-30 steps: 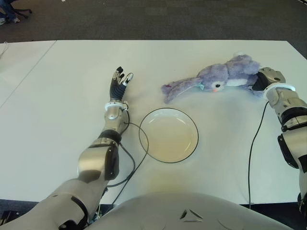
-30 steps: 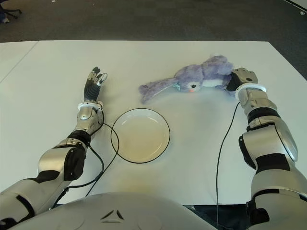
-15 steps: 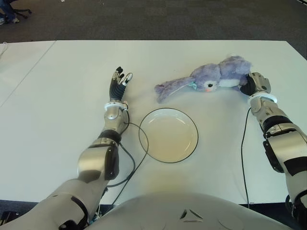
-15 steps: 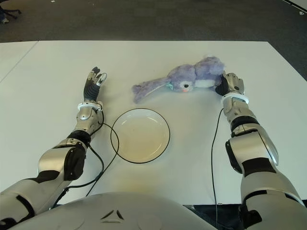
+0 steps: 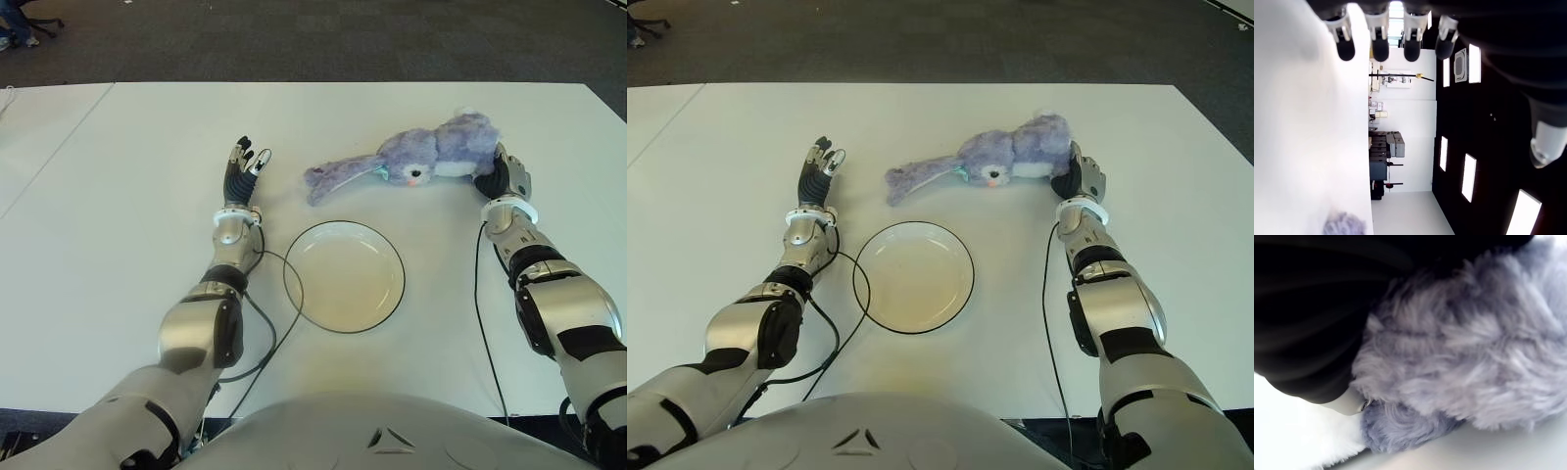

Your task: Put the doll into the plate.

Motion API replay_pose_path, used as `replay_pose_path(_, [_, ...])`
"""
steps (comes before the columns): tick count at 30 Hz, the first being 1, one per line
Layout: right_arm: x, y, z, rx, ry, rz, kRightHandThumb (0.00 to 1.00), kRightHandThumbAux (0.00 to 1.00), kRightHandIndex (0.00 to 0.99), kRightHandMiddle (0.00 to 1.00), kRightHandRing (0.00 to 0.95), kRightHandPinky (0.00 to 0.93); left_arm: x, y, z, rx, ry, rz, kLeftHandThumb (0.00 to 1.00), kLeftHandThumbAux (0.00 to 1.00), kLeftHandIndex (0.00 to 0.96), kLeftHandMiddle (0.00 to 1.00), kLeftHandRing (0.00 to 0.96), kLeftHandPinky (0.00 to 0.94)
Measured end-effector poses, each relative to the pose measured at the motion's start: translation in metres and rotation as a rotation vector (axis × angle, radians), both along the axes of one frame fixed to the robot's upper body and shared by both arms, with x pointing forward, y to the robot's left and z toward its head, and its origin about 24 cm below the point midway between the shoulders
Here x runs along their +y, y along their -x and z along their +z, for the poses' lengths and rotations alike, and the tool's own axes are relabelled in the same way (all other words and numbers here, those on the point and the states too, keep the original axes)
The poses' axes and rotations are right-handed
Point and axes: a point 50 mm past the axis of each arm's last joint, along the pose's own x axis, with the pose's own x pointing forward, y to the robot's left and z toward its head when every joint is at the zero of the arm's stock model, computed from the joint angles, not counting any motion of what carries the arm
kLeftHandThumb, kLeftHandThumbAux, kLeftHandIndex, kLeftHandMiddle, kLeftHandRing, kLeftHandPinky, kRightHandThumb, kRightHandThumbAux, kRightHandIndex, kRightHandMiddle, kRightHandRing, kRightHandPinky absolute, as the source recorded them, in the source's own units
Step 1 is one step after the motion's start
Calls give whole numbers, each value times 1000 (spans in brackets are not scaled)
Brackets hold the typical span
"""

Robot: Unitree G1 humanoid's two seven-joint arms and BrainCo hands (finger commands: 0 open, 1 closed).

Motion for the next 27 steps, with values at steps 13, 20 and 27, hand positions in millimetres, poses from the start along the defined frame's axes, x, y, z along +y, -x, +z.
replay_pose_path(13, [2,0,7,-105,-80,44,687,725,437,840,835,789,0,0,0,-2,0,0,0,528,36,82,75,60])
replay_pose_path(20, [2,-5,29,-216,-71,128,688,724,437,844,839,822,0,0,1,-10,0,0,0,524,40,83,74,45])
replay_pose_path(27, [1,-9,73,-412,-29,238,688,723,437,844,843,830,0,0,2,-18,0,2,0,515,32,74,69,52])
